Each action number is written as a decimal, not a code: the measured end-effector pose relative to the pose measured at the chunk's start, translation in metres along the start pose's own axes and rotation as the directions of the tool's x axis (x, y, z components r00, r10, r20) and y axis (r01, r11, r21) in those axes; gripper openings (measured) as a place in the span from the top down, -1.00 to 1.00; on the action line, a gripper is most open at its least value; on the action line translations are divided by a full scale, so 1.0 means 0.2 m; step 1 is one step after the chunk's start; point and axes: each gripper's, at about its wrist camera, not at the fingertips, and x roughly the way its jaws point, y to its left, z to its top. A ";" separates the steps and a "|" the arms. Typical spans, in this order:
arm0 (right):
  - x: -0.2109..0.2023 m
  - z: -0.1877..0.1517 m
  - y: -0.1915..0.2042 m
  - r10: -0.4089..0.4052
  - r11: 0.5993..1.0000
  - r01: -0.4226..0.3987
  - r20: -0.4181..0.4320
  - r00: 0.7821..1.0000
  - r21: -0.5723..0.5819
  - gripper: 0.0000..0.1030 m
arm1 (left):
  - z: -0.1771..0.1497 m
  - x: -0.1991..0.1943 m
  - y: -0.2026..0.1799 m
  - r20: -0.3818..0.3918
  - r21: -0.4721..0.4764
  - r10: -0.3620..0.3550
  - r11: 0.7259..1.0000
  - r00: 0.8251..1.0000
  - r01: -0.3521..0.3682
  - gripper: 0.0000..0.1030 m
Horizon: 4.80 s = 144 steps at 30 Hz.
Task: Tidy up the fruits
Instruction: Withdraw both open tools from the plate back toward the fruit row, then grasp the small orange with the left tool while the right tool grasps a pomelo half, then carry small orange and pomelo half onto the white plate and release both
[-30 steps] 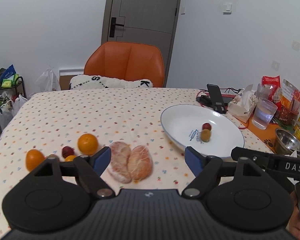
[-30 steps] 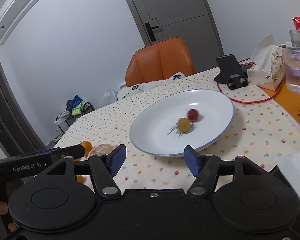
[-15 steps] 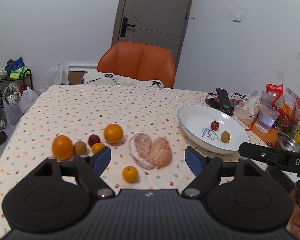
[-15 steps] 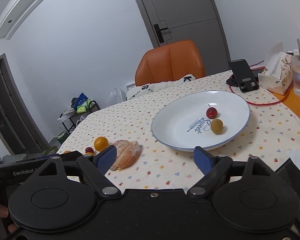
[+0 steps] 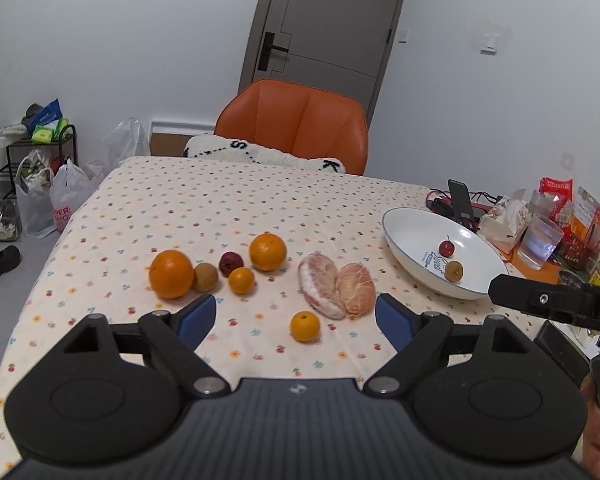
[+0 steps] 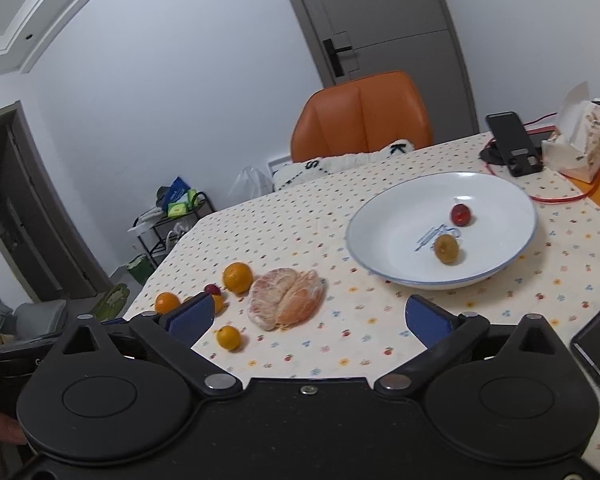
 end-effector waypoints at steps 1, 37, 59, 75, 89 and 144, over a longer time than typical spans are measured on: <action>0.00 0.00 0.02 0.007 1.000 -0.007 -0.005 1.000 -0.008 -1.00 | 0.00 0.00 0.02 0.001 -0.009 -0.001 1.000 1.000 0.001 -0.66; 0.28 -0.05 0.06 0.018 0.998 -0.026 -0.129 0.991 -0.056 -0.54 | -0.09 0.23 0.09 -0.083 -0.065 -0.069 0.996 0.994 0.064 -0.07; 0.41 -0.02 0.03 0.030 0.998 -0.038 -0.152 0.988 -0.053 -0.35 | -0.08 0.41 0.03 -0.108 -0.053 -0.057 0.997 0.993 0.052 0.58; 0.60 0.00 0.06 -0.042 0.998 0.033 -0.171 0.984 -0.054 -0.10 | -0.05 0.39 0.17 -0.092 -0.091 -0.022 0.996 0.995 0.014 0.58; 0.68 0.01 0.10 -0.106 0.989 0.085 -0.180 0.978 -0.121 0.22 | -0.04 0.40 0.23 -0.088 -0.106 -0.015 0.994 0.996 0.005 0.58; 0.33 0.07 -0.04 -0.051 0.988 0.040 -0.069 0.996 -0.149 0.36 | 0.07 0.33 -0.10 -0.027 -0.005 -0.039 0.999 0.999 0.039 0.58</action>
